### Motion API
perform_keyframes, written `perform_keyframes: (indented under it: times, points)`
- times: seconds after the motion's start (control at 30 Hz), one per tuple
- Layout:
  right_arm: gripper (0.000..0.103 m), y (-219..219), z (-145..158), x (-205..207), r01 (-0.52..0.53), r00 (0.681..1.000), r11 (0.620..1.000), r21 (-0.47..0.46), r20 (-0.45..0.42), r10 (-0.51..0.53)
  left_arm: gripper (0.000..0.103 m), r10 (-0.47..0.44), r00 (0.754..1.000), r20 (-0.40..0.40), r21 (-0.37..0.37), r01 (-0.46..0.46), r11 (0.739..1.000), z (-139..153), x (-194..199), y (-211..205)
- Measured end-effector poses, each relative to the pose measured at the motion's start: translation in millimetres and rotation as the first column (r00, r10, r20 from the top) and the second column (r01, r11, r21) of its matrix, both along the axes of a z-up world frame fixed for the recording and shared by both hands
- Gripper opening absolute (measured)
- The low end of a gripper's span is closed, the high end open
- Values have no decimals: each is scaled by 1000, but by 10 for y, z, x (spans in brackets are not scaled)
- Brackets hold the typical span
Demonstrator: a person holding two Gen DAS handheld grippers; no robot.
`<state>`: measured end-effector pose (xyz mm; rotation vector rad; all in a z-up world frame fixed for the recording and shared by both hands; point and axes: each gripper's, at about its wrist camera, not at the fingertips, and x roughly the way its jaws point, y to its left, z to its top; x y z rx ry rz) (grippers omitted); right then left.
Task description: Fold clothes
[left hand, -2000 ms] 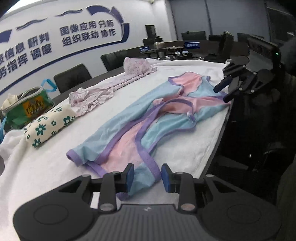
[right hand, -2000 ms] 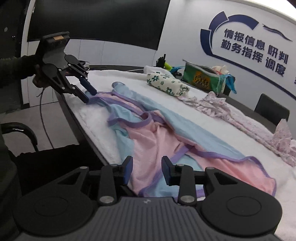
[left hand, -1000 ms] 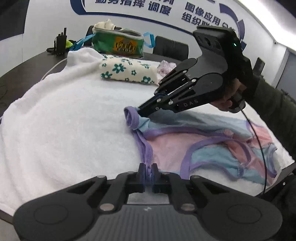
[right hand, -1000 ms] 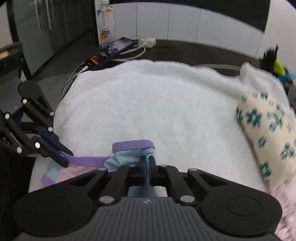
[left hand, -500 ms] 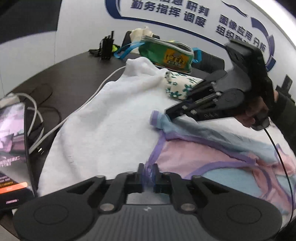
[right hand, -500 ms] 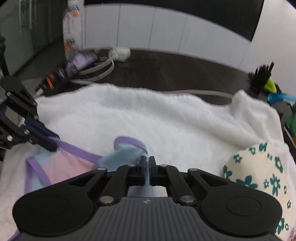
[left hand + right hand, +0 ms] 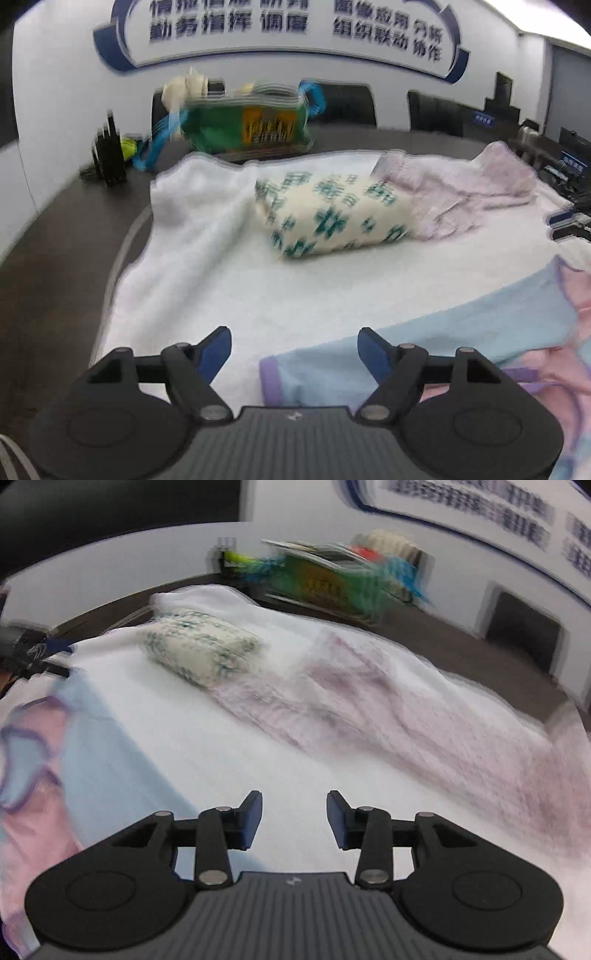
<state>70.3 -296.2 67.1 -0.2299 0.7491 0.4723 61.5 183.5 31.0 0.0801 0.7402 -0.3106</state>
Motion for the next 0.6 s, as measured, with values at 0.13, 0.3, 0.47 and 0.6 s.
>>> perform_keyframes:
  times: [0.13, 0.3, 0.47, 0.6]
  points:
    - [43, -495, -359, -114, 140, 990, 980, 140, -53, -134, 74, 1, 1000, 5, -96, -1, 995, -191, 45, 192]
    - [43, -541, -521, -152, 147, 988, 966, 212, -74, -134, 44, 6, 1000, -14, -98, -7, 995, -139, 65, 204]
    - [5, -279, -514, -347, 61, 998, 995, 84, 1, -62, 10, 4, 999, -46, -64, -7, 998, -71, 53, 117]
    - [2, -150, -455, -431, 48, 994, 999, 2, 98, -48, 8, 43, 999, -14, -54, -44, 998, -27, 23, 51]
